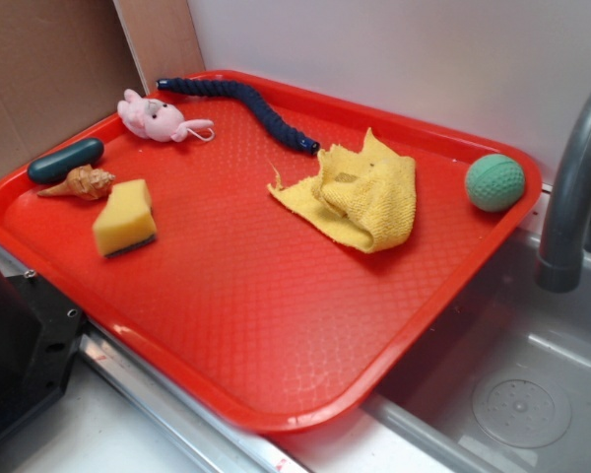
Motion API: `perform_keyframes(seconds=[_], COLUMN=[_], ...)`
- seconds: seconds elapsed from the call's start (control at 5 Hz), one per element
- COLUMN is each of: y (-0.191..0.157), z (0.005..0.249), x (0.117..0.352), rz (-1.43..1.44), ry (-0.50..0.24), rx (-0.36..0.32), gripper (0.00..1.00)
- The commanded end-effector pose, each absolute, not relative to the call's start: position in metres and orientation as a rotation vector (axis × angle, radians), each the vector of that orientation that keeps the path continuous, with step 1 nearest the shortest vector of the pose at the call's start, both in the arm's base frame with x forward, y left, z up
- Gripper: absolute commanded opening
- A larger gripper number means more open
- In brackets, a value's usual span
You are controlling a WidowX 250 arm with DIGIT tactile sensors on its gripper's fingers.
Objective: Grab the blue ball.
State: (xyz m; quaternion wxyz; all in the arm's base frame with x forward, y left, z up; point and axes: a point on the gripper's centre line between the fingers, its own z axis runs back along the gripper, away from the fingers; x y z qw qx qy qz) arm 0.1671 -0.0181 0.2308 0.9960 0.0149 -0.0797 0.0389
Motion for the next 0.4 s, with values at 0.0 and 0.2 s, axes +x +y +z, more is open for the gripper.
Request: perform_keyframes(seconds=[0.0,0.2], y=[-0.0109,-0.0063], z=[0.2577,0.2511], x=[0.1545,0.1607], rz=[0.099,0.102], ry=[-0.210,-0.190], rx=[-0.001,0.002], gripper=[0.00,0.00])
